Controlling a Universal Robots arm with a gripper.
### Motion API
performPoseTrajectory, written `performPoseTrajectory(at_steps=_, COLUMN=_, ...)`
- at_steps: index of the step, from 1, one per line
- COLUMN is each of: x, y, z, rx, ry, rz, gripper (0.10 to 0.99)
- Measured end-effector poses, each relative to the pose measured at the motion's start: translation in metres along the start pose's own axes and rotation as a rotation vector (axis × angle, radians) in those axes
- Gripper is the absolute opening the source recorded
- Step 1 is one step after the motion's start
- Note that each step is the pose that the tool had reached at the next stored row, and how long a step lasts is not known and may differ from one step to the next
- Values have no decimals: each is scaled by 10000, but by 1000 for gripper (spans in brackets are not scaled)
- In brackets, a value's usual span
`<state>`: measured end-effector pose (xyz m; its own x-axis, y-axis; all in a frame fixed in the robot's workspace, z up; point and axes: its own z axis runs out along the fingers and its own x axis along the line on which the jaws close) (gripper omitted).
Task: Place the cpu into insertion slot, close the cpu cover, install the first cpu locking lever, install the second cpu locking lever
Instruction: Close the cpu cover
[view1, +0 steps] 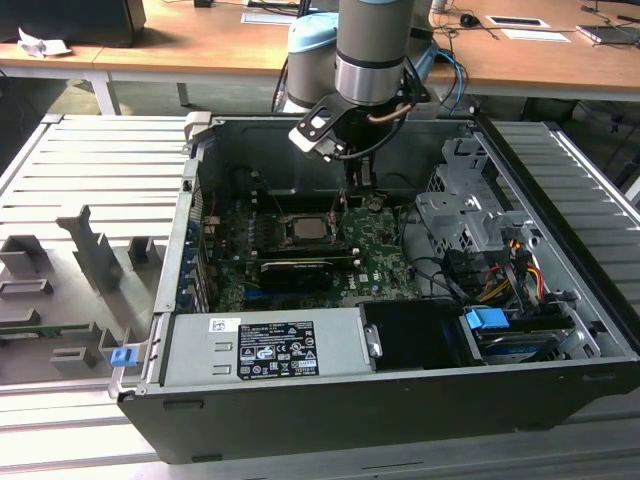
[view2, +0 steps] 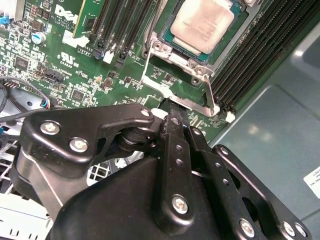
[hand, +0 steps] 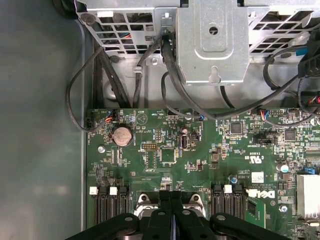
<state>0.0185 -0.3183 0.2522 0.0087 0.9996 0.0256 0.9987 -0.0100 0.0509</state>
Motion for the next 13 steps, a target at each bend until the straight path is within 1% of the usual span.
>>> performPoseTrajectory(at_steps=13, x=0, y=-29, z=-1, rx=0, ry=0, rz=-1, gripper=106)
